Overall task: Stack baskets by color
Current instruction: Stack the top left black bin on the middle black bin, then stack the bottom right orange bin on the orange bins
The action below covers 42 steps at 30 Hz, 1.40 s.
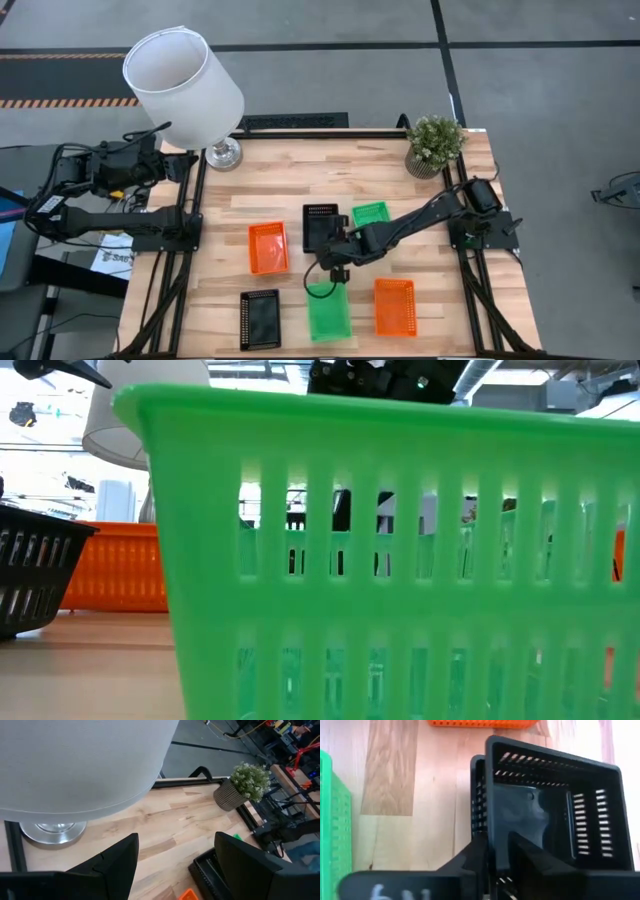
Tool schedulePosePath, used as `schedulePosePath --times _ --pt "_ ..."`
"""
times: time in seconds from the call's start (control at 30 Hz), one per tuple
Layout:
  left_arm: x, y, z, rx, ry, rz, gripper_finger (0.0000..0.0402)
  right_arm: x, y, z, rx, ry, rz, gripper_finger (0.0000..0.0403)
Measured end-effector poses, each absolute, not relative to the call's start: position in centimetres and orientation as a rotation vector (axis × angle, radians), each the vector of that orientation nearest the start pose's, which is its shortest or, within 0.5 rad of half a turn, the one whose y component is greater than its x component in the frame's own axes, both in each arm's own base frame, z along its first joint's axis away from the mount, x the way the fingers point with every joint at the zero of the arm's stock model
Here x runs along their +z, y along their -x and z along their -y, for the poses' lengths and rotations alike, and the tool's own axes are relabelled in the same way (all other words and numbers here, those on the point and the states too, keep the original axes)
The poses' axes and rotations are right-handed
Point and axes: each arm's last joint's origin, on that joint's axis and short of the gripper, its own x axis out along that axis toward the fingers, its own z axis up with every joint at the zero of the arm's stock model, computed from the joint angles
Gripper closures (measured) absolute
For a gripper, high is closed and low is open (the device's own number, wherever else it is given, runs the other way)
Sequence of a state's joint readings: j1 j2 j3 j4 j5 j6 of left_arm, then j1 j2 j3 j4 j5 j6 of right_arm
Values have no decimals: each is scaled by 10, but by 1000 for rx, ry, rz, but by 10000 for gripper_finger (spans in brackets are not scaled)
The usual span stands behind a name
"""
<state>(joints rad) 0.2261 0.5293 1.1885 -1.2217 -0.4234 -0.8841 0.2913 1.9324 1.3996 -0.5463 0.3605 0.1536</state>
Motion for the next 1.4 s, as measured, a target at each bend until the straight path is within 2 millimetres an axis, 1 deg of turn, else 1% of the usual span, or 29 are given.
schedulePosePath --times 0.07,0.13,0.23,0.33,0.43,0.5,0.6,0.67,0.73,0.8,0.87,0.93,1.07,1.2,1.4 --pt "384 -26 -18 823 778 -258 150 199 -385 -105 -145 193 -1036 278" --pt "384 -26 -17 810 784 -264 150 211 -384 -105 -142 192 -1081 255" --pt "384 -26 -17 788 793 -275 150 239 -381 -107 -169 165 -1134 224" --pt "384 -26 -16 767 802 -285 150 268 -374 -113 -217 113 -1182 201" --pt "384 -27 -16 748 798 -297 150 293 -364 -126 -287 3 -1189 186" --pt "384 -27 -15 739 788 -305 150 301 -357 -138 -335 -100 -1179 180" --pt "384 -27 -15 735 787 -307 150 309 -351 -160 -386 -266 -1109 176" --pt "383 -27 -15 715 796 -316 150 309 -343 -175 -452 -389 -1090 176" --pt "383 -28 -14 690 805 -327 150 302 -333 -189 -573 -537 -1108 175" --pt "383 -28 -14 670 804 -338 150 298 -319 -204 -689 -658 -1116 175" --pt "383 -28 -13 664 801 -341 150 298 -308 -216 -757 -759 -1088 175" --pt "383 -28 -13 665 800 -341 150 292 -299 -226 -829 -835 -1067 175" --pt "383 -28 -14 668 799 -340 150 282 -281 -240 -907 -884 -1080 175" --pt "383 -28 -14 668 807 -338 150 263 -268 -248 -1001 -913 -1120 175" --pt "383 -28 -14 672 813 -335 150 246 -257 -254 -1073 -951 -1125 175"
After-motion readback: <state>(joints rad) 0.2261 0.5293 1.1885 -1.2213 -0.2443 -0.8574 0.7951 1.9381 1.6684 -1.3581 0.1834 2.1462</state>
